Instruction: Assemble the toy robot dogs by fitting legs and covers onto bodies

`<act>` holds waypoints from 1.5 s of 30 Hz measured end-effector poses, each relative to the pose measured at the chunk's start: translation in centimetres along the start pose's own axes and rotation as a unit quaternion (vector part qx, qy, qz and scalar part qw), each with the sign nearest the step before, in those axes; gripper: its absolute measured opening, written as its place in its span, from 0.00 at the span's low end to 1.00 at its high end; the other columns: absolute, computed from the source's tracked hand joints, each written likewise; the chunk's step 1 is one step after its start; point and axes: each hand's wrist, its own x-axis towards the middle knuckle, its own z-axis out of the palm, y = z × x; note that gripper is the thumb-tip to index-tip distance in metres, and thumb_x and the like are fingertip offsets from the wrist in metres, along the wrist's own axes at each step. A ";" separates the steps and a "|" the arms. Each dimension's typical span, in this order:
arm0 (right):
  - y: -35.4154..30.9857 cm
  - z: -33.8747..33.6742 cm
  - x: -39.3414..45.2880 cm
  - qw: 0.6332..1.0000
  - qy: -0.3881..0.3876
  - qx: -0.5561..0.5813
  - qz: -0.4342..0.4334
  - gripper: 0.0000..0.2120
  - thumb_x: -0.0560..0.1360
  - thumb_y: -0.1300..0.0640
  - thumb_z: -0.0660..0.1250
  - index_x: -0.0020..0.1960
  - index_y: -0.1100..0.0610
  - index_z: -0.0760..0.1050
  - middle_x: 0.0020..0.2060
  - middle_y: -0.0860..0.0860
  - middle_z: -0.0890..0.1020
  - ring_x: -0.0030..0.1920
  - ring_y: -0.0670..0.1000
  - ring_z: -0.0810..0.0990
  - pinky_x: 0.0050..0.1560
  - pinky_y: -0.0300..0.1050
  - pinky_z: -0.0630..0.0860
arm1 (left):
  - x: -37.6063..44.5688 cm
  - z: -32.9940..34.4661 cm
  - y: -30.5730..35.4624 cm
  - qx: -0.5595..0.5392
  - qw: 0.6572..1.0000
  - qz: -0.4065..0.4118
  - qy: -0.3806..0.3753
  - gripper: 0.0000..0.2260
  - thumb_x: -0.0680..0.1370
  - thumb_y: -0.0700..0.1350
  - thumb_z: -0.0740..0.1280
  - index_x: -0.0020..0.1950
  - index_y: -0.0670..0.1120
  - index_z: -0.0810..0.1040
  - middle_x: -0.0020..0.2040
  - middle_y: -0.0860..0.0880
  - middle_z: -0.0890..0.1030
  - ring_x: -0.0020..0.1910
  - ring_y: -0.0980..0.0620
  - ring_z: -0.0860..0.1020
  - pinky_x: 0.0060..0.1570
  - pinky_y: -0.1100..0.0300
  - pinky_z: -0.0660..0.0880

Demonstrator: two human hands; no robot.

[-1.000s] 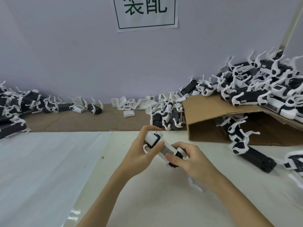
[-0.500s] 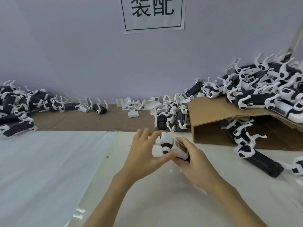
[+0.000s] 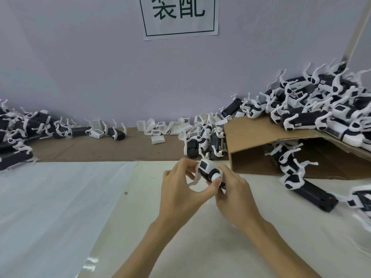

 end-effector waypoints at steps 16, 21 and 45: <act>-0.4 -0.5 0.8 0.848 -0.084 0.446 0.274 0.16 0.78 0.44 0.68 0.57 0.54 0.82 0.54 0.58 0.85 0.58 0.61 0.85 0.66 0.65 0.77 | 1.8 -1.2 -2.4 -0.332 0.883 -0.324 -0.074 0.28 0.80 0.70 0.63 0.59 0.48 0.87 0.54 0.44 0.88 0.50 0.46 0.87 0.55 0.48 0.79; -0.1 -0.6 0.9 0.767 -0.102 0.561 0.294 0.20 0.82 0.52 0.62 0.70 0.59 0.76 0.64 0.61 0.82 0.61 0.64 0.83 0.60 0.58 0.78 | 2.2 -1.9 -3.2 -0.372 0.873 -0.308 -0.074 0.28 0.80 0.64 0.67 0.63 0.40 0.82 0.53 0.43 0.86 0.48 0.48 0.83 0.54 0.52 0.78; -1.0 -4.2 5.4 0.820 -0.118 0.459 0.323 0.37 0.69 0.34 0.75 0.57 0.69 0.81 0.47 0.67 0.85 0.39 0.59 0.86 0.38 0.51 0.84 | 2.7 -2.5 -6.2 -0.263 0.933 -0.240 -0.060 0.30 0.82 0.68 0.52 0.63 0.48 0.82 0.54 0.49 0.88 0.53 0.48 0.86 0.58 0.48 0.80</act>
